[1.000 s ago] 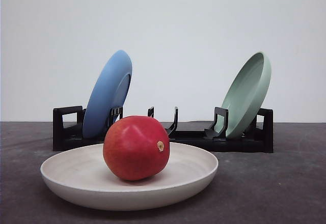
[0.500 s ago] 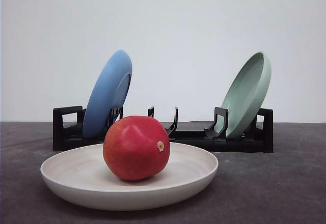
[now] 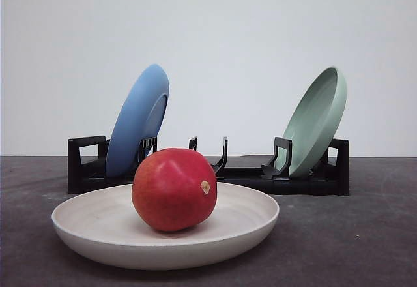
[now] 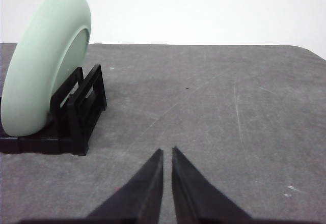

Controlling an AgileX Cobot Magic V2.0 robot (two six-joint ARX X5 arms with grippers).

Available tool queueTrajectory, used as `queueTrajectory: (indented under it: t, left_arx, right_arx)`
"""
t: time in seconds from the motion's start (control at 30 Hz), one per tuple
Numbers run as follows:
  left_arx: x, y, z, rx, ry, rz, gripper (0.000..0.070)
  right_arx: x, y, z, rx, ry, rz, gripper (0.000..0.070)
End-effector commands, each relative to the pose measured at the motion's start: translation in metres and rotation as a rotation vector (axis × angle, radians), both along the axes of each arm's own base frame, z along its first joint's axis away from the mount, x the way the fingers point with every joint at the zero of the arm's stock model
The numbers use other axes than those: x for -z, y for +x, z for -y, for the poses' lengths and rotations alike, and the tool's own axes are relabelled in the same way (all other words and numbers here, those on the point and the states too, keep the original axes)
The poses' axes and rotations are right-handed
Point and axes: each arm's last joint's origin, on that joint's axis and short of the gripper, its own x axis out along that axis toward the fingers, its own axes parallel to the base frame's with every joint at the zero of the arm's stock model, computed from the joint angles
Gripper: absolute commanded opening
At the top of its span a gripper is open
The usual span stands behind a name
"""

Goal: Place pomegranate in white plate

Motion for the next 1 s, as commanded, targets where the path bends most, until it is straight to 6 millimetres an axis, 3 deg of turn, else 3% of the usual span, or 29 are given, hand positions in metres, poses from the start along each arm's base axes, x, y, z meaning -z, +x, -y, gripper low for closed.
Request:
queueTrajectory:
  t: [0.0,0.97]
  left_arx:
    - [0.0041,0.0006,0.0001,0.004,0.014,-0.011,0.0]
    - [0.0041,0.0006,0.0,0.004,0.014,-0.011,0.0]
  right_arx:
    - [-0.0002,0.0002,0.0002,0.001,-0.007,0.012,0.0026]
    - [-0.0002,0.0002,0.0002,0.001,-0.007,0.012,0.0026]
